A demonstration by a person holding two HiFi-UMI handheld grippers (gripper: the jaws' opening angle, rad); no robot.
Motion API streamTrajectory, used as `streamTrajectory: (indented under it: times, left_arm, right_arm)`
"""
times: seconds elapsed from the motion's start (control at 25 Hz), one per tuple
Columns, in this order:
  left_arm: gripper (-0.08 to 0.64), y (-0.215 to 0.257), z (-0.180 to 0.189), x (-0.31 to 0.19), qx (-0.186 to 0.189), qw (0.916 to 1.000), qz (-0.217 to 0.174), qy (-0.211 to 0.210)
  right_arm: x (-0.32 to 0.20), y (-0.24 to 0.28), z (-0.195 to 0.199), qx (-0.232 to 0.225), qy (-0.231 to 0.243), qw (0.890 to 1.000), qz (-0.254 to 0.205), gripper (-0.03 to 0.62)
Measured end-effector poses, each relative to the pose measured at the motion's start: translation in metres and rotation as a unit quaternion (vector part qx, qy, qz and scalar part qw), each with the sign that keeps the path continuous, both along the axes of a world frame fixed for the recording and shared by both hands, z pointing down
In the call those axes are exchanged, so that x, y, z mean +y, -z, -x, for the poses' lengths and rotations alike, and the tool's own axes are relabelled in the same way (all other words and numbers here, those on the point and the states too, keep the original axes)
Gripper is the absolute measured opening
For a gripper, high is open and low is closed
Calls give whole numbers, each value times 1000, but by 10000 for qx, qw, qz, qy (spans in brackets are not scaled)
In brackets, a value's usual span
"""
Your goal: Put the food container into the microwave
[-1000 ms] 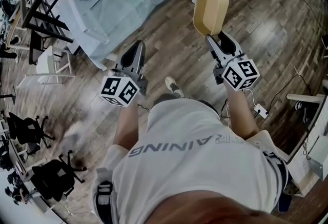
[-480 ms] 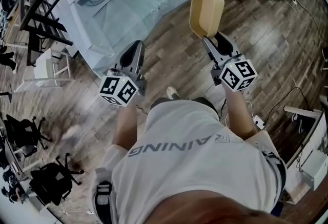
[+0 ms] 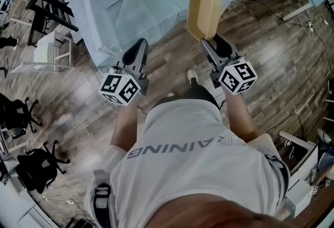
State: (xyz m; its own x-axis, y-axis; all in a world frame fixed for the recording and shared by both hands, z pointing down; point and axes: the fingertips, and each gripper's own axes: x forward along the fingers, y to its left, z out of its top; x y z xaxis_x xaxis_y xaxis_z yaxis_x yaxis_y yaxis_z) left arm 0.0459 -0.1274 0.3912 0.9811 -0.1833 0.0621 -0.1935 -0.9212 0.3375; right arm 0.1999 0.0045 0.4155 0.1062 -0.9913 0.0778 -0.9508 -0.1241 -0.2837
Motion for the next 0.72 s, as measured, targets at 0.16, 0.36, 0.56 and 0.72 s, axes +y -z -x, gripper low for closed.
streamTrajectory:
  times: [0.16,0.36,0.56,0.72]
  left_arm:
    - [41,-5,-16,-32,-119,9992,-54,368]
    - [41,6,-46,-78,-319,9941,-363,975]
    - [41,16,-59,-121,-353,9842,-332,1703]
    - [41,18,-67,-144,-401,9744,-347,2186]
  right_arm:
    - [-50,-6,-24,15,444,9990,-13,212]
    - [-123,-10,-69,-212,1050,9942,-33,212]
    - [-190,2,-102,-232,1685,9854,-89,212]
    - [-235,-1,-120,-285,2114,9770,-65,212]
